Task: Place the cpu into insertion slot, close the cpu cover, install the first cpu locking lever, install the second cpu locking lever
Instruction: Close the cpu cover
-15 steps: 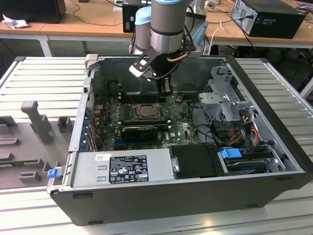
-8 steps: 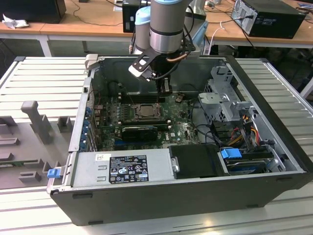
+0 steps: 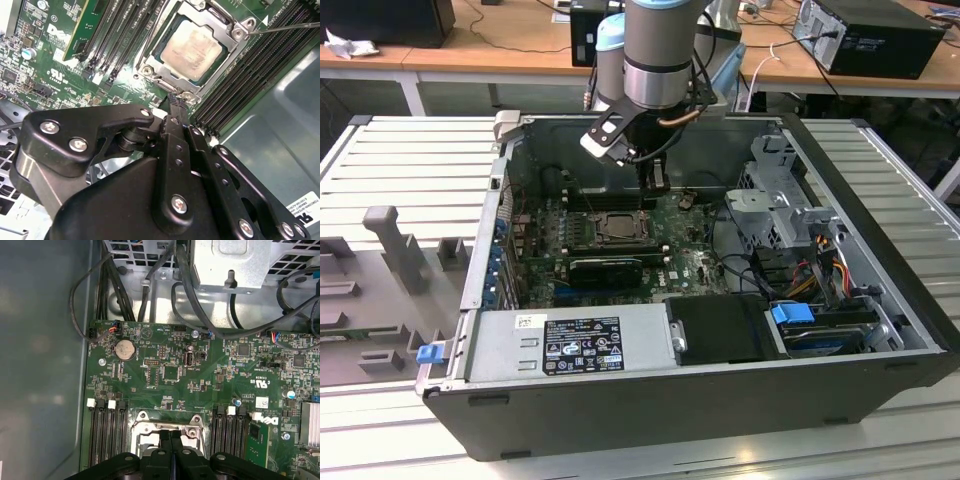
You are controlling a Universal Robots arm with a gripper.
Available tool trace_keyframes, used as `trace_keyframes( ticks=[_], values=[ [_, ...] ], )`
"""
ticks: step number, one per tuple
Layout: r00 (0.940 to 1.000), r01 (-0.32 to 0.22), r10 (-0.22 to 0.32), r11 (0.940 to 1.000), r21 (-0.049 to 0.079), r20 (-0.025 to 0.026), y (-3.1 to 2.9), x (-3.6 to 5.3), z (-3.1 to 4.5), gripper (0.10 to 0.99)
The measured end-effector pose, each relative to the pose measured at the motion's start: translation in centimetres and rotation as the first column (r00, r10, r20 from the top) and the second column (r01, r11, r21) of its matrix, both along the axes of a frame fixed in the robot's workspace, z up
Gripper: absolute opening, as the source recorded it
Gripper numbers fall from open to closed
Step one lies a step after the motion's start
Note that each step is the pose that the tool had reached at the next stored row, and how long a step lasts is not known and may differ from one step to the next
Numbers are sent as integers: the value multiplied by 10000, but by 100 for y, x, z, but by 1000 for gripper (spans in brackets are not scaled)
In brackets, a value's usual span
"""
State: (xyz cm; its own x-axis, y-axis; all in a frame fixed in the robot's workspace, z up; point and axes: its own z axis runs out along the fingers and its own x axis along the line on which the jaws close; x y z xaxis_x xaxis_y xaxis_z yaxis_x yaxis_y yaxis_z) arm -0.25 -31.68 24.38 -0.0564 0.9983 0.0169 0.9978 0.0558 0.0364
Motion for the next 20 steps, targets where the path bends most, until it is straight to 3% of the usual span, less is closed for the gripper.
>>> trace_keyframes(
  ticks=[20],
  values=[
    [10000,0,0,10000,0,0,0,-62,0,106]
  ],
)
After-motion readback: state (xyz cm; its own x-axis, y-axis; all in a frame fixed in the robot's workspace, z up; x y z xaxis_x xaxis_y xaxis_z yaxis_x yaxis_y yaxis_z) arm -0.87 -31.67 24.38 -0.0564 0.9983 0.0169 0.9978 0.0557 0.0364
